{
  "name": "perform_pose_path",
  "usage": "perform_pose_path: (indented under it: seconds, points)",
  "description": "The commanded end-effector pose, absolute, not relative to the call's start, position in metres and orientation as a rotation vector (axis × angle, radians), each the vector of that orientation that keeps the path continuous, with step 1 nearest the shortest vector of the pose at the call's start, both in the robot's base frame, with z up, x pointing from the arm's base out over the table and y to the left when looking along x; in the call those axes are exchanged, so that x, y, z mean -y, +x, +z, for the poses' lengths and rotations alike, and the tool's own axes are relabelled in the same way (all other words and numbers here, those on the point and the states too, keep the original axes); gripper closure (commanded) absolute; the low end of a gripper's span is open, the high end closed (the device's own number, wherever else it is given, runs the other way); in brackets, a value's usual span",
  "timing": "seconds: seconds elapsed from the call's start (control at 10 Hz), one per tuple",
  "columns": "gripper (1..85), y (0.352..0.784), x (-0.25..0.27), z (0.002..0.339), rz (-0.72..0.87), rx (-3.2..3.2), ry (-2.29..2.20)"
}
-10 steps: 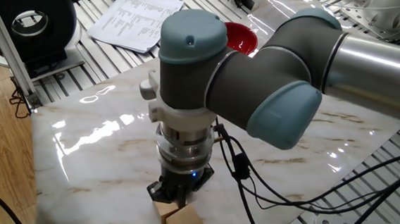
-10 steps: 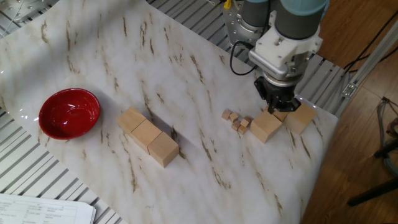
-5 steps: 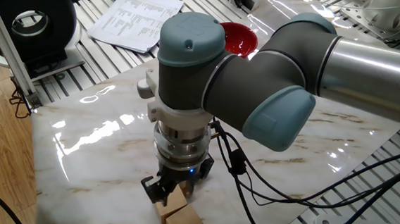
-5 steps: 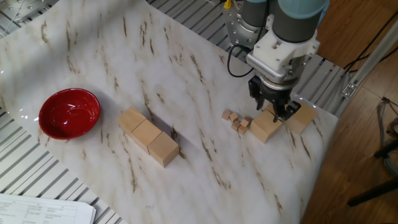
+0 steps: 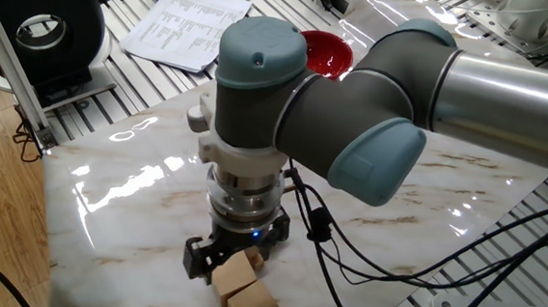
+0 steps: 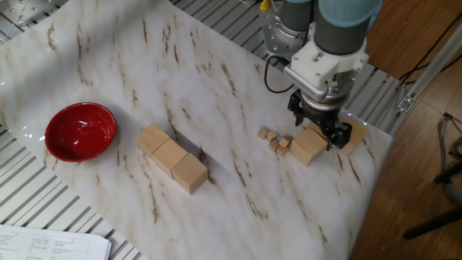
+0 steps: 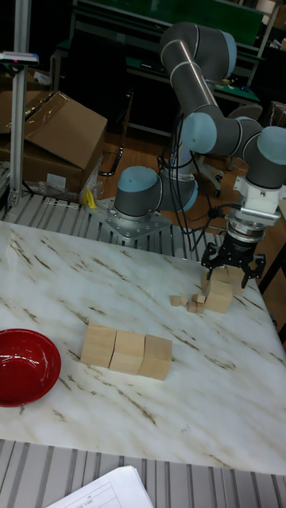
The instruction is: Stack the blocks into a pyramid shape
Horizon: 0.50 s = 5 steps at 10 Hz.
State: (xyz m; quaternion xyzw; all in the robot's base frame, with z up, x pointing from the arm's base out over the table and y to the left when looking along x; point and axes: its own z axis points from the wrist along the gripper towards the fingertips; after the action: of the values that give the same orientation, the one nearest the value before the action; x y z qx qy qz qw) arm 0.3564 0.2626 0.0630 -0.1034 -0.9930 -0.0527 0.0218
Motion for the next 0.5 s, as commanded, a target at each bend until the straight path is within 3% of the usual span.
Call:
perform_pose_path:
  seconds: [0.0, 0.4]
  points:
    - [8.7, 0.366, -0.27, 0.056, -0.155, 3.081, -0.368]
    - [13.0, 0.364, -0.257, 0.051, -0.128, 3.088, -0.352]
